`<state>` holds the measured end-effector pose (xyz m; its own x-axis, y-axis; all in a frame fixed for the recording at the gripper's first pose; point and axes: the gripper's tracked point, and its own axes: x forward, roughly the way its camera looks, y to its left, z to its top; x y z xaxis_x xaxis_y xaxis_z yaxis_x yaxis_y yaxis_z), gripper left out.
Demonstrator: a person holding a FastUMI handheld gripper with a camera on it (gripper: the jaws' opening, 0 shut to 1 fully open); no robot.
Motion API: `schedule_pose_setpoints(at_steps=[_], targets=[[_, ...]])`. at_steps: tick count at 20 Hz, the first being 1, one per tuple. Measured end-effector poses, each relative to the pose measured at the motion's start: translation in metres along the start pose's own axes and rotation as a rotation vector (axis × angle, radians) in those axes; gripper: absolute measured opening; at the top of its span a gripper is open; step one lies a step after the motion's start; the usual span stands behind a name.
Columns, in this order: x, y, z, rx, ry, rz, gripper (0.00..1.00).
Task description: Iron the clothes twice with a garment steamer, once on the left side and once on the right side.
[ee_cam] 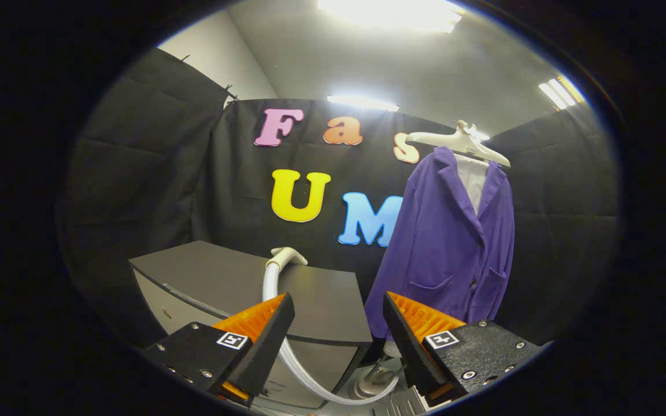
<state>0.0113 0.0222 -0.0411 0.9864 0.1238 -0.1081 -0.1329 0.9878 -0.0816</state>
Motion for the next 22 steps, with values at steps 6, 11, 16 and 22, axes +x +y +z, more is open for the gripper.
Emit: schedule_pose_setpoints(at_steps=[6, 11, 16, 22], targets=[[-0.009, -0.001, 0.032, -0.022, -0.011, 0.1, 0.95], [-0.025, 0.013, 0.073, -0.018, -0.07, 0.216, 0.95], [-0.012, 0.035, 0.107, 0.057, -0.065, 0.273, 0.95], [0.058, 0.052, 0.113, 0.127, 0.061, 0.223, 0.95]])
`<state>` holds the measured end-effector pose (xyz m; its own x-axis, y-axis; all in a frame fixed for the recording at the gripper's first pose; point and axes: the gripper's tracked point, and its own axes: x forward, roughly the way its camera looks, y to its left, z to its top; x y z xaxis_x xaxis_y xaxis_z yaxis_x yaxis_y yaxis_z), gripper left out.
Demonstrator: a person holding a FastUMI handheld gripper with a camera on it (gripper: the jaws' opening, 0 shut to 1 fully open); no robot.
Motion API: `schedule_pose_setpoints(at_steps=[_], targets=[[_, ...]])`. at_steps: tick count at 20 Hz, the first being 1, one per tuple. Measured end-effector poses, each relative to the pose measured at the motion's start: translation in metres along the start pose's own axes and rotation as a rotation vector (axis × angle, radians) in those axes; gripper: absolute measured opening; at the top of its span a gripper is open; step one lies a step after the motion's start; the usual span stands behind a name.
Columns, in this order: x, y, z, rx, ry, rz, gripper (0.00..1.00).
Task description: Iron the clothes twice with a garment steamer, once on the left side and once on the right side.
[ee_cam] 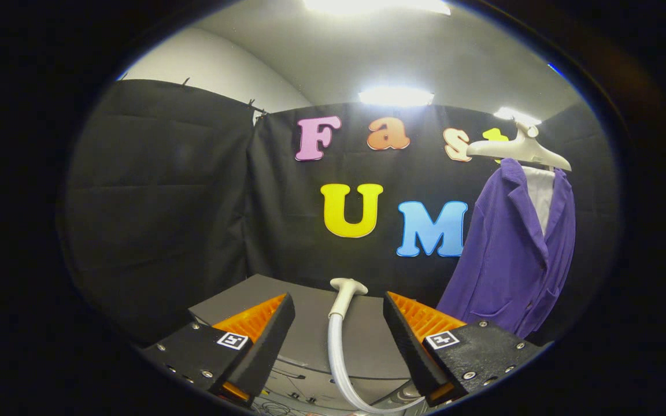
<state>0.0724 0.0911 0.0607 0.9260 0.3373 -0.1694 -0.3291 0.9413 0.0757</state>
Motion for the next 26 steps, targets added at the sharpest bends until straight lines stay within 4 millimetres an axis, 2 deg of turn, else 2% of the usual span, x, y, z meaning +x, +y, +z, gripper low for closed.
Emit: schedule_pose_setpoints(at_steps=[3, 7, 9, 11, 14, 19, 24, 26], targets=[[0.037, -0.001, 0.002, 0.066, 0.054, -0.041, 0.95], [0.081, -0.013, -0.012, 0.143, 0.145, -0.131, 0.95], [0.105, -0.011, -0.026, 0.2, 0.174, -0.15, 0.95], [0.127, -0.005, -0.048, 0.256, 0.234, -0.155, 0.95], [0.162, -0.009, -0.073, 0.29, 0.318, -0.182, 0.94], [0.209, -0.014, -0.098, 0.286, 0.439, -0.196, 0.94], [0.247, -0.034, -0.116, 0.374, 0.556, -0.214, 0.91], [0.262, -0.03, -0.118, 0.439, 0.585, -0.193, 0.89]])
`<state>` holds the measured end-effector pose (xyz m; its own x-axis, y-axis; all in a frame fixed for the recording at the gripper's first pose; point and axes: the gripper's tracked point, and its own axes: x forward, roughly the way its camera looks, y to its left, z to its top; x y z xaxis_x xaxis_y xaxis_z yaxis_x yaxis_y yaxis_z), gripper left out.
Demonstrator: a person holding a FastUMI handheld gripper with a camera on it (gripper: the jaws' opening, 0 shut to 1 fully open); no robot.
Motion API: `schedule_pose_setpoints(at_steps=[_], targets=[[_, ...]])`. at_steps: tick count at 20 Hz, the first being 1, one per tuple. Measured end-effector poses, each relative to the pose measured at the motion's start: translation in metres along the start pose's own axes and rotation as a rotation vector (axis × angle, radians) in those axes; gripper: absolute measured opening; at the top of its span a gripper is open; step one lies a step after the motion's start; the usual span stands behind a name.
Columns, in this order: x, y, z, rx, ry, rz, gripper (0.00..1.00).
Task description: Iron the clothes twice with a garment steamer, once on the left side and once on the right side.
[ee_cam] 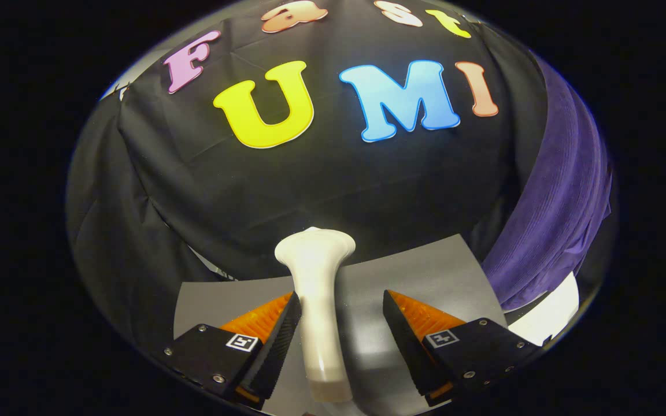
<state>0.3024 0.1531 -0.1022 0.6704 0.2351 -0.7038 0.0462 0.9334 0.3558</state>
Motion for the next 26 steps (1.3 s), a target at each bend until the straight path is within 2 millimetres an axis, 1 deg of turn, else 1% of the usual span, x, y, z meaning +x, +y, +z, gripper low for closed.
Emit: schedule_pose_setpoints(at_steps=[3, 5, 8, 11, 13, 14, 15, 16, 17, 20, 24, 25, 26], targets=[[0.017, 0.005, -0.009, 0.006, 0.053, 0.012, 0.86], [0.025, 0.008, -0.02, -0.013, 0.09, 0.0, 0.84], [0.031, 0.009, -0.035, -0.039, 0.148, -0.034, 0.81], [0.034, 0.004, -0.038, -0.064, 0.15, -0.099, 0.73], [0.033, 0.006, -0.04, -0.087, 0.148, -0.119, 0.64], [0.033, 0.007, -0.043, -0.103, 0.156, -0.124, 0.55], [0.032, 0.006, -0.041, -0.12, 0.15, -0.124, 0.49], [0.033, 0.006, -0.043, -0.119, 0.157, -0.122, 0.47], [0.033, 0.007, -0.044, -0.115, 0.167, -0.116, 0.46], [0.031, 0.005, -0.043, -0.077, 0.151, -0.123, 0.38], [0.027, 0.003, -0.043, -0.103, 0.119, -0.148, 0.36], [0.021, 0.002, -0.041, -0.11, 0.107, -0.165, 0.36], [0.016, -0.004, -0.04, -0.122, 0.091, -0.195, 0.36]])
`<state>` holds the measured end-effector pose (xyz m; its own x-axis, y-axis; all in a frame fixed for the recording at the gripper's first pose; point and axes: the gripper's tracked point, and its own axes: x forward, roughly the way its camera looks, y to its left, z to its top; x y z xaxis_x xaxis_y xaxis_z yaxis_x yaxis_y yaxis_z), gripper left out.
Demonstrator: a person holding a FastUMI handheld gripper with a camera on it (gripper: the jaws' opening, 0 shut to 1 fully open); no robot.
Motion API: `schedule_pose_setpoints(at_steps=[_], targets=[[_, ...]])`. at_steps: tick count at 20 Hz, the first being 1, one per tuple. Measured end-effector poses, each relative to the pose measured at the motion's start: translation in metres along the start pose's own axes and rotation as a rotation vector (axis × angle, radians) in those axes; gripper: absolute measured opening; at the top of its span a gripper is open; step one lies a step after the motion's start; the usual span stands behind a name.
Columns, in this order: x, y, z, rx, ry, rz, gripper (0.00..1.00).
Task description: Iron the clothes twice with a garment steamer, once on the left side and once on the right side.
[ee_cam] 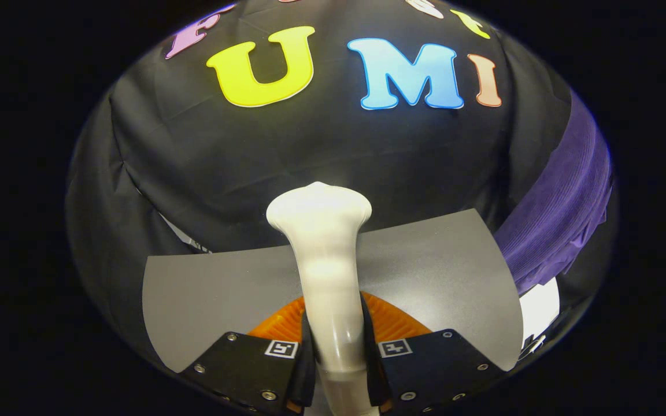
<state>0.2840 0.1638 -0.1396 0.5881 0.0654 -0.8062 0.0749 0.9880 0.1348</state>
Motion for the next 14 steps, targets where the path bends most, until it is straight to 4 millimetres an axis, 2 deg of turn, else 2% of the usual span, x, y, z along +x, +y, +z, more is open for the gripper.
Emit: schedule_pose_setpoints(at_steps=[2, 5, 8, 14], targets=[[-0.014, -0.009, 0.001, -0.03, -0.04, -0.03, 0.35], [-0.042, -0.007, 0.005, -0.025, -0.14, 0.006, 0.35], [-0.062, -0.025, -0.003, -0.049, -0.203, -0.014, 0.35], [-0.104, -0.077, -0.032, -0.115, -0.275, -0.067, 0.35]])
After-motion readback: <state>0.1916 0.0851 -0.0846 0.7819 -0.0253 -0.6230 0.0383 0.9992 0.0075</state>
